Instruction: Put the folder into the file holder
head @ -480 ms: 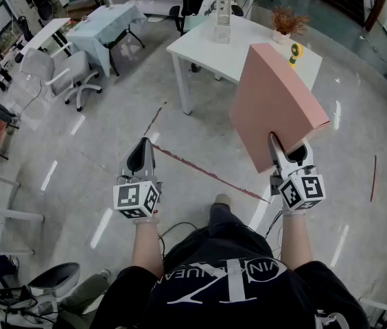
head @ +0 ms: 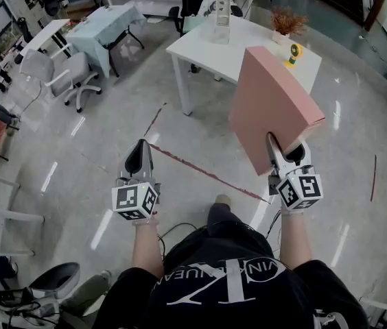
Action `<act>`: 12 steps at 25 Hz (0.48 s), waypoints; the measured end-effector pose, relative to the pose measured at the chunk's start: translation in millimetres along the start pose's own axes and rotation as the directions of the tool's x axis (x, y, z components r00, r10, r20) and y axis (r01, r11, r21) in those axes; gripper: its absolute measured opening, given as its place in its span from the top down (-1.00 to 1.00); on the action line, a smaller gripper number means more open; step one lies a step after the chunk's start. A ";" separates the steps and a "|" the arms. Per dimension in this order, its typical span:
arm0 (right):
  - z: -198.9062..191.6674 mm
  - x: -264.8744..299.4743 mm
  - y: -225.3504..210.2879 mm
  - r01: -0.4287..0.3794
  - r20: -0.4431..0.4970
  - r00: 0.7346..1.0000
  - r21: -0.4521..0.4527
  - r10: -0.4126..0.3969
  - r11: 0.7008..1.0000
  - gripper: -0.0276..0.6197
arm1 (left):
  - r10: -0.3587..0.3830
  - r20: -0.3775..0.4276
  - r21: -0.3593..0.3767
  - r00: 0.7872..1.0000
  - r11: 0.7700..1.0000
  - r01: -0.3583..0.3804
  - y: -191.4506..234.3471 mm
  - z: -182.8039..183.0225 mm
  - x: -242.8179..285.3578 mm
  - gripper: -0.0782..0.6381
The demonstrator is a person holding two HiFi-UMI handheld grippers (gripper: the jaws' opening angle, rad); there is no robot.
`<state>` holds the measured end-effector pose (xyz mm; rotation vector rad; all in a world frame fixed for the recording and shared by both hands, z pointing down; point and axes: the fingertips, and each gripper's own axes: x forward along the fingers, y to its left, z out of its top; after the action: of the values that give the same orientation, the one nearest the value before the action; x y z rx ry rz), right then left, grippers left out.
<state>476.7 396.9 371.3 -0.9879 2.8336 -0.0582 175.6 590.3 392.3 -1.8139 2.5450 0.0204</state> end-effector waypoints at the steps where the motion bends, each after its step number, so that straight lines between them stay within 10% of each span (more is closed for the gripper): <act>1: 0.5 0.7 1.1 -0.003 0.003 1.000 0.002 0.003 1.000 0.01 | 0.004 0.001 -0.003 1.000 1.000 -0.004 1.3 0.1 -0.8 0.78; 12: -5.5 21.4 5.2 -0.022 0.013 1.000 0.052 0.021 0.998 0.00 | 0.043 -0.010 0.002 0.999 0.999 -0.043 22.4 -5.8 -3.1 0.78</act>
<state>456.2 387.6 373.8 -0.9436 2.8151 -0.1228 155.3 600.4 398.2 -1.7625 2.5901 0.0094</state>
